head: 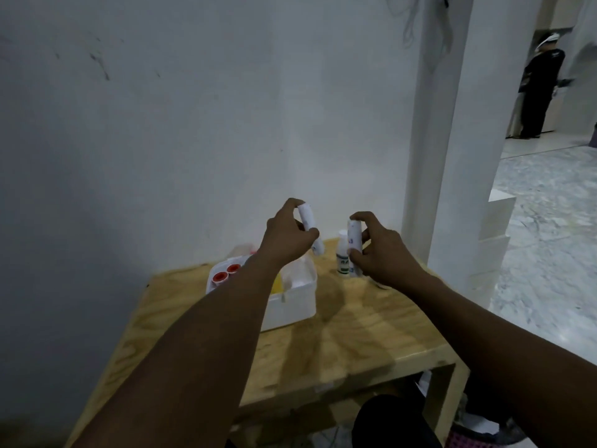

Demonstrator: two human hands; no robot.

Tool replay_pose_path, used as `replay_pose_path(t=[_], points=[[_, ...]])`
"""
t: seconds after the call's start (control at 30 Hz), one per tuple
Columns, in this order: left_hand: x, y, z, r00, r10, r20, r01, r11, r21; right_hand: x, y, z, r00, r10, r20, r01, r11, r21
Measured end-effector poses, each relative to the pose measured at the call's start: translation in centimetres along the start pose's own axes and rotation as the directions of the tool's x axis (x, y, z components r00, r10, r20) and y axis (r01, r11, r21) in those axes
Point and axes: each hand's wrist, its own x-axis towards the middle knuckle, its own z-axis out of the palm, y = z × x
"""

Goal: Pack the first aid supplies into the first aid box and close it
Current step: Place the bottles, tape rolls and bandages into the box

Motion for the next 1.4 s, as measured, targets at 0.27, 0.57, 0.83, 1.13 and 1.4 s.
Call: replay_pose_path(t=[0.27, 0.57, 0.83, 1.13, 1.4], points=[[-1.6, -3.5, -7.9, 0.989, -0.130, -0.065, 0.128, 0.991, -0.024, 3.4, -5.9, 3.9, 1.000, -0.023, 0.014, 0.021, 0.987, 0.160], [-3.3, -5.4, -9.2, 0.987, -0.144, 0.074, 0.137, 0.986, 0.092, 2.2, -6.6, 7.7, 0.965, -0.051, 0.258, 0.061, 0.998, -0.033], [-2.9, -4.3, -7.5, 0.990, -0.097, 0.105, 0.086, 0.991, 0.099, 2.1, -5.5, 7.4, 0.924, 0.022, 0.383, 0.031, 0.991, -0.131], [-2.9, -4.1, -7.1, 0.986, -0.078, 0.150, 0.048, 0.980, 0.195, 2.1, -5.7, 7.4, 0.901, 0.018, 0.433, 0.045, 0.990, -0.134], [-3.9, -6.4, -5.8, 0.960, -0.202, 0.196, 0.069, 0.844, 0.532, 2.1, -6.1, 6.9, 0.867, 0.049, 0.495, 0.029, 0.988, -0.149]])
